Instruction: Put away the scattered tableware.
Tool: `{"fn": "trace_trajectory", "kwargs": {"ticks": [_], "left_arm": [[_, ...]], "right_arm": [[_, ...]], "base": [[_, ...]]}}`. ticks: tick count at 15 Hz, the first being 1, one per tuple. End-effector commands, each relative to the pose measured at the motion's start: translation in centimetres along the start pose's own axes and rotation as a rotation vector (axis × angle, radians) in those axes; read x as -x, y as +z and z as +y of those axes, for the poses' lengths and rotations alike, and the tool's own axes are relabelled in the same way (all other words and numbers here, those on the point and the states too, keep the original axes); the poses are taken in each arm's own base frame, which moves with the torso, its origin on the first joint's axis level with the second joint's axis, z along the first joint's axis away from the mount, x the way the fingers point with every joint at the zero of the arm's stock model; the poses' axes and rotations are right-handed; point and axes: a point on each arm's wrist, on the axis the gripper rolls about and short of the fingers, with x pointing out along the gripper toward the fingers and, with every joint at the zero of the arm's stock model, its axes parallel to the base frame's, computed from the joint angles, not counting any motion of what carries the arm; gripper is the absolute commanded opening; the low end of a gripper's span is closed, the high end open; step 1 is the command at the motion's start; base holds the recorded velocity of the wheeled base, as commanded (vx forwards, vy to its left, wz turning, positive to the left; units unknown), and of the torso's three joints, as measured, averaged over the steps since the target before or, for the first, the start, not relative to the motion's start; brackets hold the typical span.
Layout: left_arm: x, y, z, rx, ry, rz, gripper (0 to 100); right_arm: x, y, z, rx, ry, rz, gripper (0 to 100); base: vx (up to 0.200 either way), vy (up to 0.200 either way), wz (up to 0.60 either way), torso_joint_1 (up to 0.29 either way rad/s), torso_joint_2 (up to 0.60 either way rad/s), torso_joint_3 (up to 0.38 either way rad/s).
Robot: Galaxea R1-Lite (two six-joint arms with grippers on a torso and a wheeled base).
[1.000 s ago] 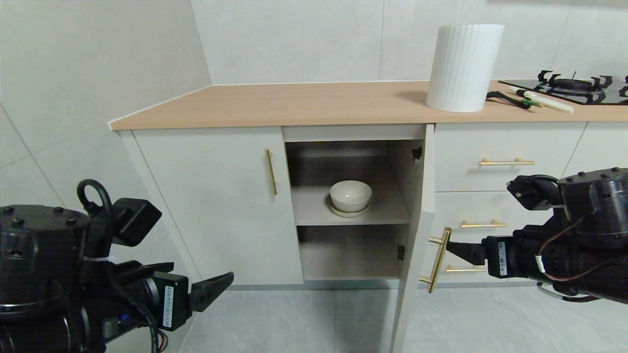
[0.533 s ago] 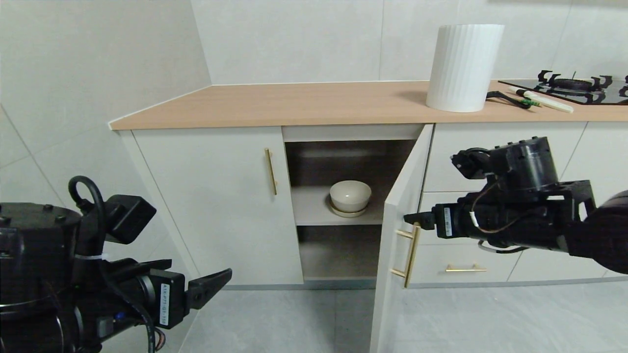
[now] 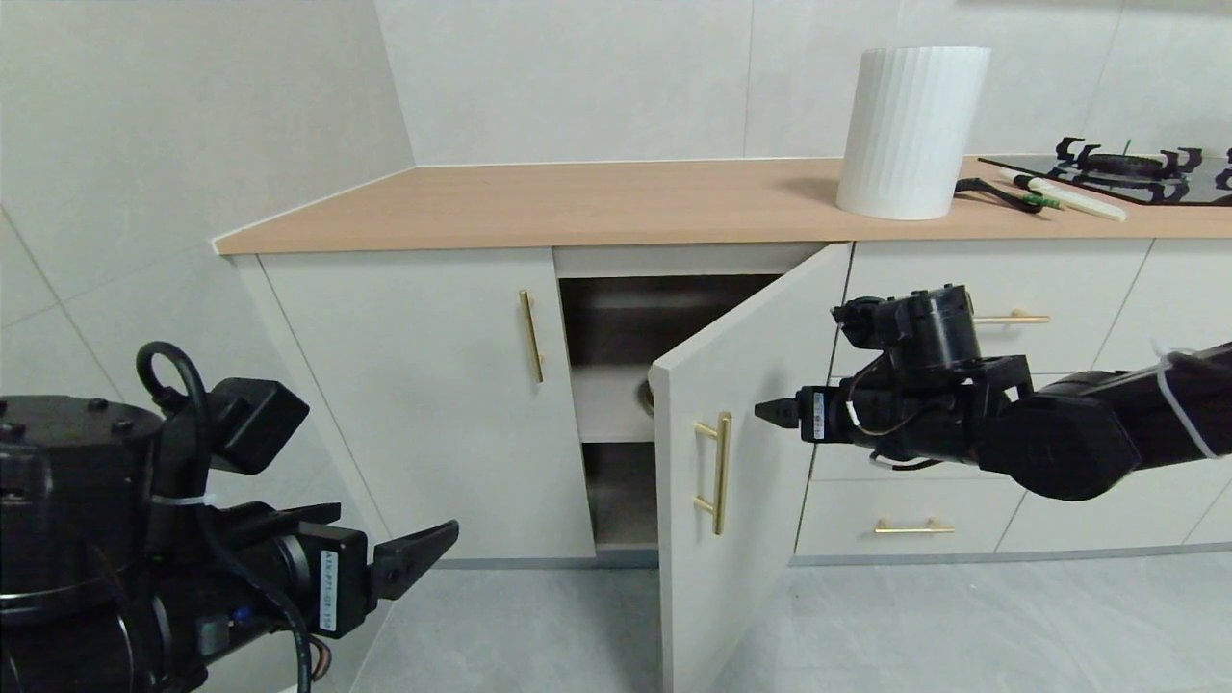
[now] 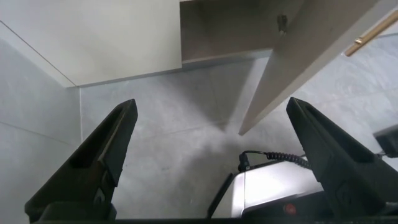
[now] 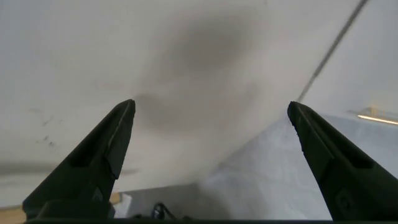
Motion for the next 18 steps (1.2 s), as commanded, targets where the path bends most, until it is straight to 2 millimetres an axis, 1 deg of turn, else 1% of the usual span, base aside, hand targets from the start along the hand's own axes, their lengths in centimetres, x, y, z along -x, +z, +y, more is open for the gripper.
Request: {"fn": "trace_trajectory", "kwargs": {"ticks": [1, 4, 6, 12, 15, 18], "left_arm": [[0.0, 0.1, 0.0, 0.001, 0.007, -0.004, 100], [0.1, 0.2, 0.1, 0.003, 0.018, -0.011, 100], [0.0, 0.2, 0.1, 0.004, 0.02, -0.011, 100], [-0.1, 0.2, 0.1, 0.003, 0.021, -0.007, 100], [-0.1, 0.2, 0.1, 0.003, 0.023, -0.007, 100], [-0.1, 0.2, 0.1, 0.003, 0.023, -0.007, 100]], "right_arm": [[-2.4, -1.4, -0.4, -0.025, -0.009, 0.005, 100], [-3.6, -1.4, -0.4, -0.075, 0.0, -0.031, 100], [-3.8, -1.2, -0.3, -0.108, 0.007, -0.05, 100], [-4.6, -0.8, -0.2, -0.157, 0.002, -0.068, 100], [-4.8, -0.8, -0.2, -0.168, 0.0, -0.071, 100], [-6.0, -0.6, -0.2, -0.202, -0.026, -0.123, 100]], "base": [[0.0, 0.0, 0.0, 0.0, 0.0, 0.0], [0.0, 0.0, 0.0, 0.0, 0.0, 0.0], [0.0, 0.0, 0.0, 0.0, 0.0, 0.0], [0.2, 0.0, 0.0, 0.002, 0.0, 0.002], [0.0, 0.0, 0.0, 0.0, 0.0, 0.0], [0.0, 0.0, 0.0, 0.0, 0.0, 0.0]]}}
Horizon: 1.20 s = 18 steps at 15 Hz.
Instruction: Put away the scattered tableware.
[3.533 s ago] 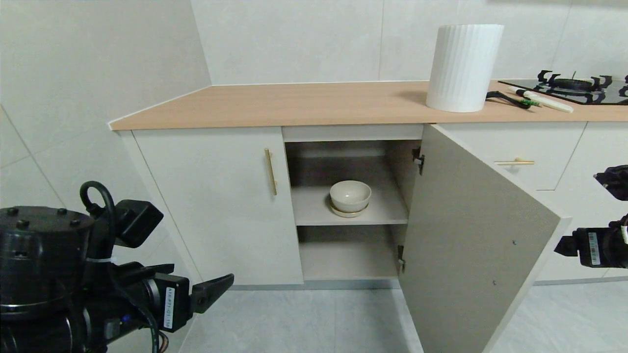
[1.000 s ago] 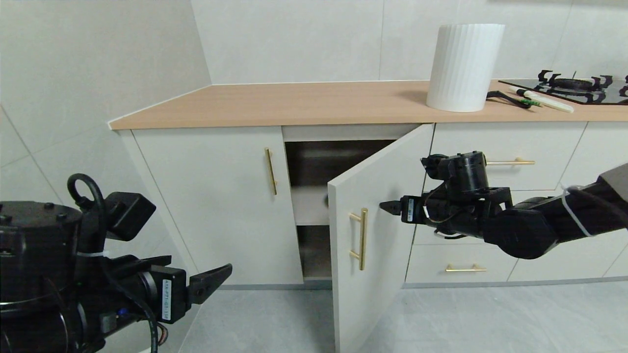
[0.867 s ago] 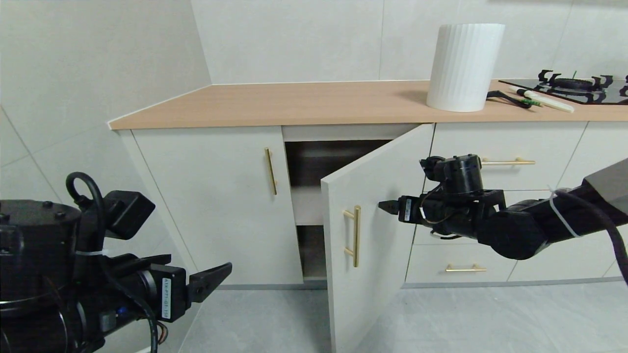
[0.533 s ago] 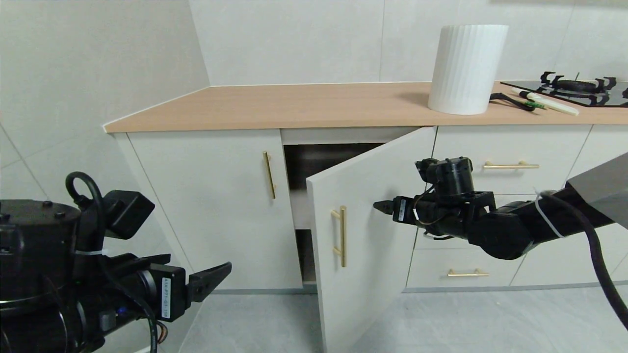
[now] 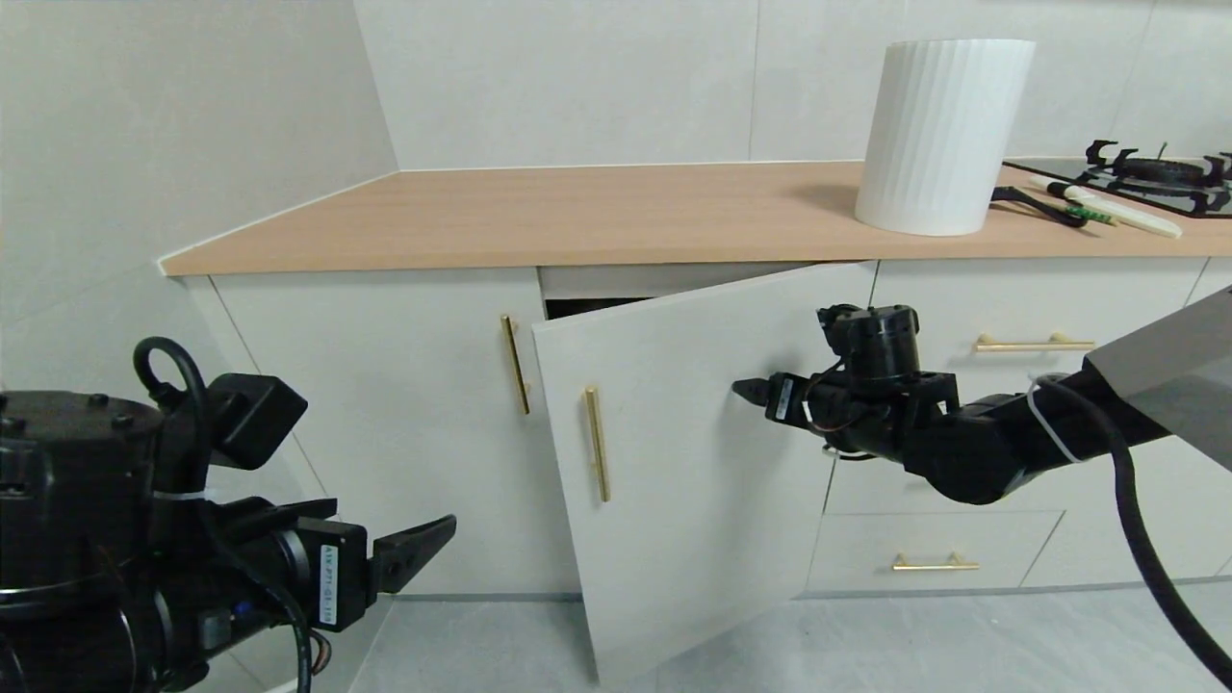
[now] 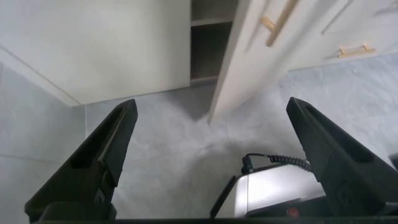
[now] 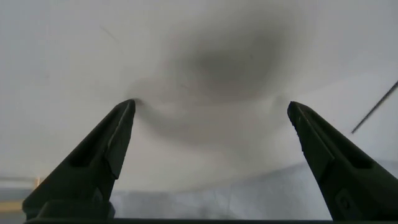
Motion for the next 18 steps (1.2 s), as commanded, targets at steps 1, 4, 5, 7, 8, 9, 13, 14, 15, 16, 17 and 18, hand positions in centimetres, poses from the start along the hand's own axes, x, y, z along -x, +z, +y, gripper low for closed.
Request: {"fn": "trace_trajectory", "kwargs": {"ticks": [1, 4, 5, 7, 8, 9, 13, 14, 15, 16, 17, 18], "left_arm": [[0.0, 0.0, 0.0, 0.0, 0.0, 0.001, 100], [0.0, -0.1, 0.0, 0.0, 0.001, 0.002, 100], [0.0, -0.1, 0.0, 0.0, 0.0, 0.001, 100], [0.1, 0.0, 0.0, 0.001, 0.0, -0.002, 100], [0.1, -0.1, 0.0, 0.001, -0.001, -0.001, 100], [0.1, 0.0, 0.0, 0.001, 0.0, -0.002, 100], [0.1, -0.1, 0.0, 0.001, 0.0, -0.001, 100], [0.1, -0.1, 0.0, 0.001, -0.001, -0.001, 100], [0.1, 0.0, 0.0, 0.001, -0.002, -0.002, 100], [0.0, 0.0, 0.0, 0.001, -0.001, -0.001, 100], [0.0, -0.1, 0.0, 0.0, -0.001, 0.001, 100], [0.0, -0.1, 0.0, 0.0, -0.001, 0.001, 100]], "right_arm": [[-0.9, -0.2, 0.0, -0.005, -0.019, -0.015, 100], [-1.0, -0.1, 0.0, -0.021, -0.025, -0.023, 100], [-1.2, 0.1, 0.0, -0.042, -0.027, -0.032, 100], [-1.8, 0.4, -0.2, -0.059, -0.074, -0.071, 100], [-2.1, 0.6, -0.4, -0.062, -0.091, -0.085, 100], [-2.2, 0.6, -0.4, -0.064, -0.096, -0.088, 100], [-2.6, 0.6, -0.8, -0.068, -0.115, -0.117, 100], [-2.8, 0.7, -0.8, -0.069, -0.128, -0.138, 100], [-3.4, 0.5, -1.0, -0.067, -0.17, -0.163, 100], [-3.6, 0.5, -1.0, -0.066, -0.183, -0.172, 100], [-3.8, 0.5, -1.0, -0.068, -0.187, -0.177, 100], [-4.1, 0.4, -1.1, -0.067, -0.193, -0.179, 100]], "base": [[0.0, 0.0, 0.0, 0.0, 0.0, 0.0], [0.0, 0.0, 0.0, 0.0, 0.0, 0.0], [0.0, 0.0, 0.0, 0.0, 0.0, 0.0], [0.0, 0.0, 0.0, 0.0, 0.0, 0.0], [0.0, 0.0, 0.0, 0.0, 0.0, 0.0], [0.0, 0.0, 0.0, 0.0, 0.0, 0.0], [0.0, 0.0, 0.0, 0.0, 0.0, 0.0], [0.0, 0.0, 0.0, 0.0, 0.0, 0.0], [0.0, 0.0, 0.0, 0.0, 0.0, 0.0], [0.0, 0.0, 0.0, 0.0, 0.0, 0.0], [0.0, 0.0, 0.0, 0.0, 0.0, 0.0], [0.0, 0.0, 0.0, 0.0, 0.0, 0.0]]}}
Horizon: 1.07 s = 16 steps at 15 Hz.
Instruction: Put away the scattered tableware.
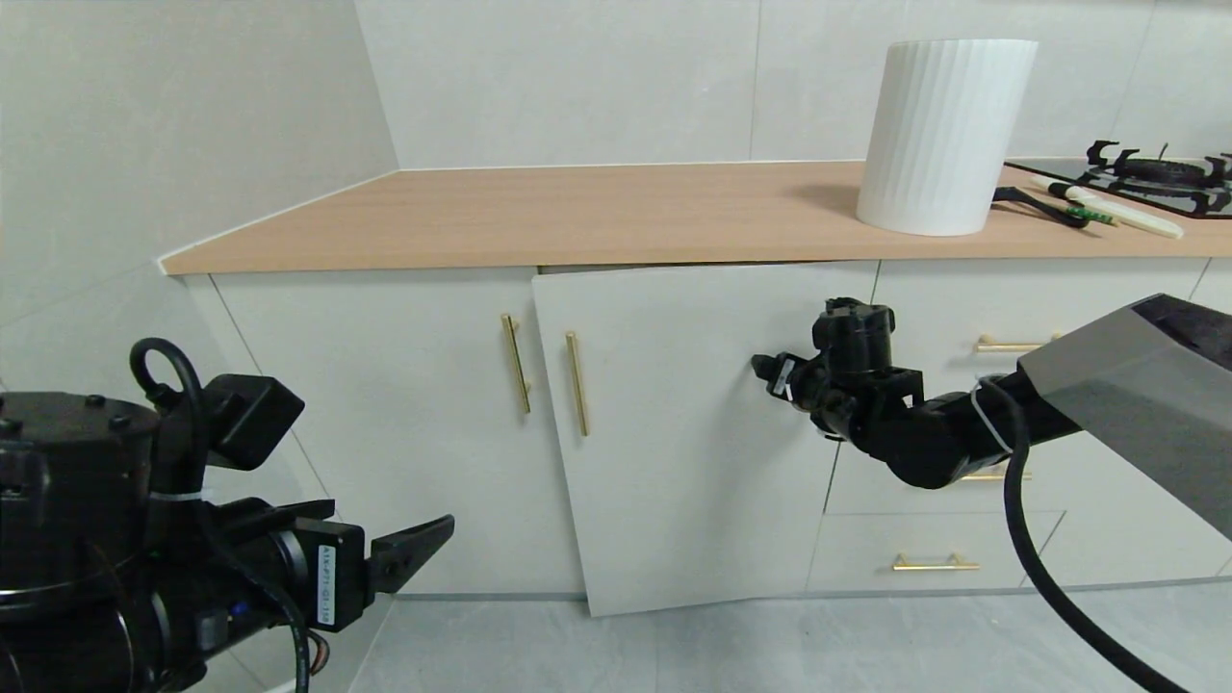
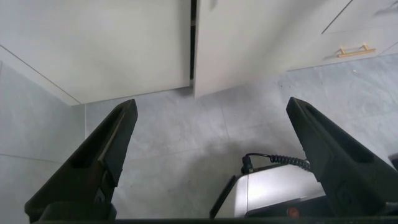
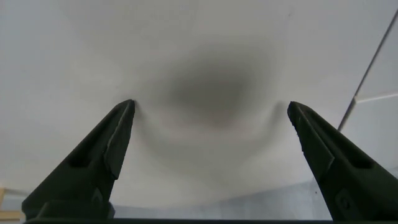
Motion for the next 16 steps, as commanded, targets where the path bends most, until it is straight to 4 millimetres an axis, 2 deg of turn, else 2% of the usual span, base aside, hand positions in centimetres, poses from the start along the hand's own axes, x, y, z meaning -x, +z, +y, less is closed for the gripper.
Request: {"fn": "trace_trajectory", "kwargs": {"ticks": [1, 6, 9, 11, 14, 15, 16], "left_arm": [[0.0, 0.0, 0.0, 0.0, 0.001, 0.0, 100], [0.0, 0.0, 0.0, 0.0, 0.001, 0.0, 100], [0.0, 0.1, 0.0, 0.001, 0.0, -0.002, 100], [0.0, 0.1, 0.0, 0.001, 0.0, -0.002, 100], [0.0, 0.1, 0.0, 0.001, 0.0, -0.003, 100], [0.1, 0.1, 0.0, 0.002, -0.001, -0.006, 100], [0.1, 0.1, 0.0, 0.002, -0.001, -0.006, 100]], "right_arm": [[-0.8, -0.2, -0.4, -0.001, -0.016, -0.003, 100], [-2.2, -0.3, -0.5, -0.009, -0.063, -0.047, 100], [-2.1, 0.0, -0.4, -0.011, -0.067, -0.056, 100], [-0.4, 0.8, -0.3, -0.008, -0.038, -0.029, 100], [5.2, 1.8, -0.3, 0.005, 0.202, 0.139, 100], [6.4, 2.1, -0.4, 0.006, 0.262, 0.174, 100], [6.8, 2.4, -0.4, 0.018, 0.272, 0.17, 100]], "base": [[0.0, 0.0, 0.0, 0.0, 0.0, 0.0], [0.0, 0.0, 0.0, 0.0, 0.0, 0.0], [0.0, 0.0, 0.0, 0.0, 0.0, 0.0], [0.0, 0.0, 0.0, 0.0, 0.0, 0.0], [0.0, 0.0, 0.0, 0.0, 0.0, 0.0], [0.0, 0.0, 0.0, 0.0, 0.0, 0.0], [0.0, 0.0, 0.0, 0.0, 0.0, 0.0]]}}
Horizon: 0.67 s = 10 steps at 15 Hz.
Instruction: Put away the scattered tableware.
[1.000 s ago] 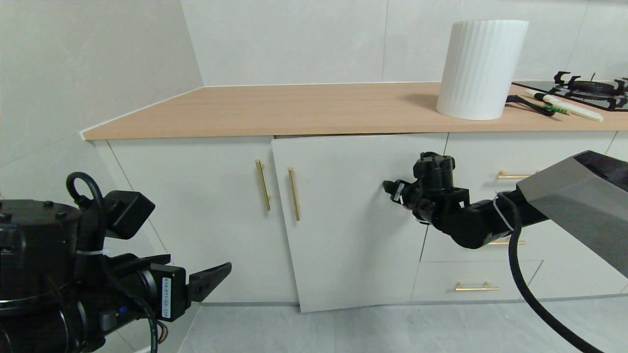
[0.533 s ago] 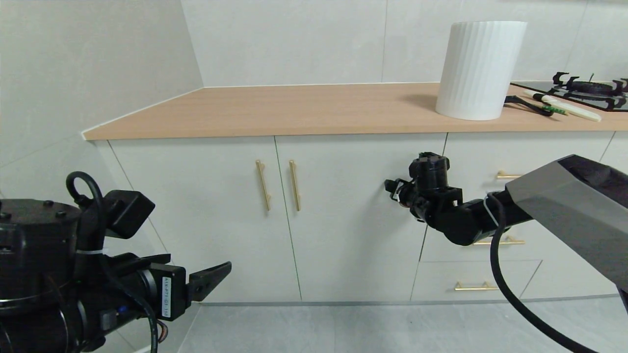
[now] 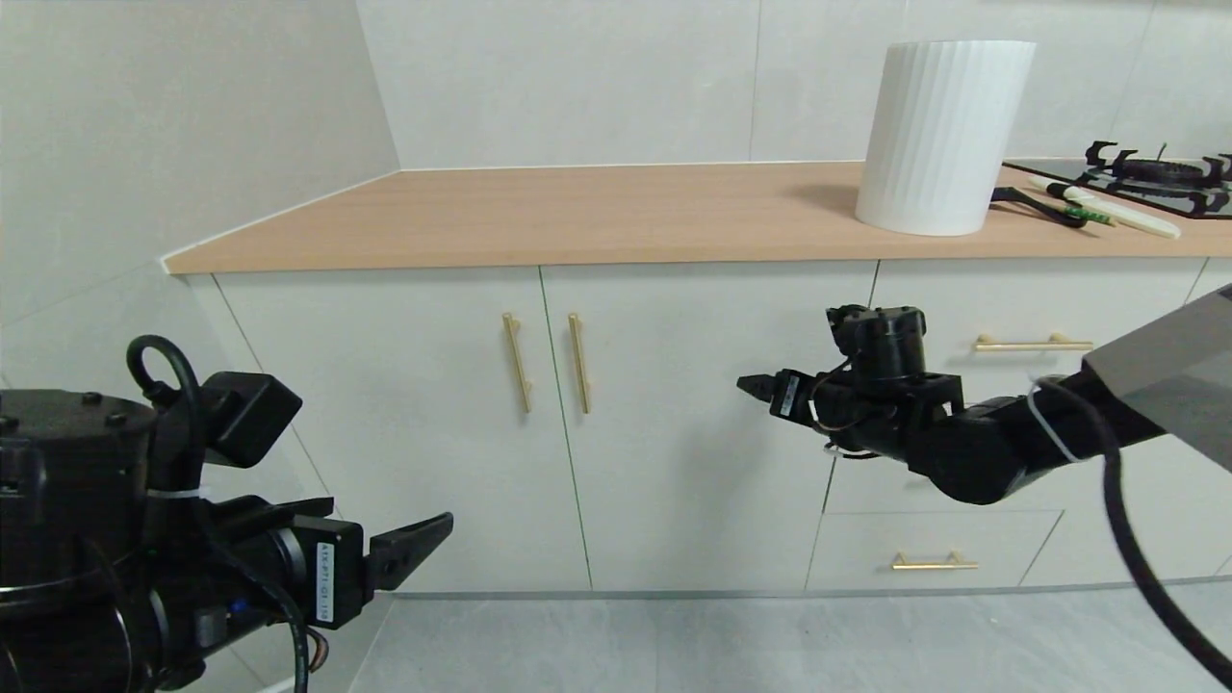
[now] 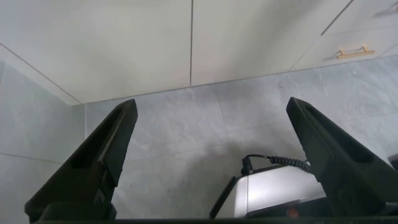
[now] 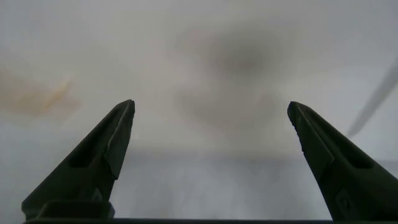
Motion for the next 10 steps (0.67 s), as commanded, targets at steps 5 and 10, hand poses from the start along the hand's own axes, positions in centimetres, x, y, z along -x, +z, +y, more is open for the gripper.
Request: {"fn": "trace_trajectory", "kwargs": {"ticks": [5, 10], "left_arm": [[2.4, 0.9, 0.4, 0.004, -0.017, -0.103, 100], [5.7, 0.4, 2.5, -0.056, 0.073, -0.214, 100]], "right_arm": [[9.8, 4.5, 2.0, 0.068, 0.033, -0.167, 100], [21.3, 4.5, -0.3, 0.249, -0.119, -0.338, 100]], "base": [[0.0, 0.0, 0.0, 0.0, 0.0, 0.0], [0.0, 0.0, 0.0, 0.0, 0.0, 0.0]]}}
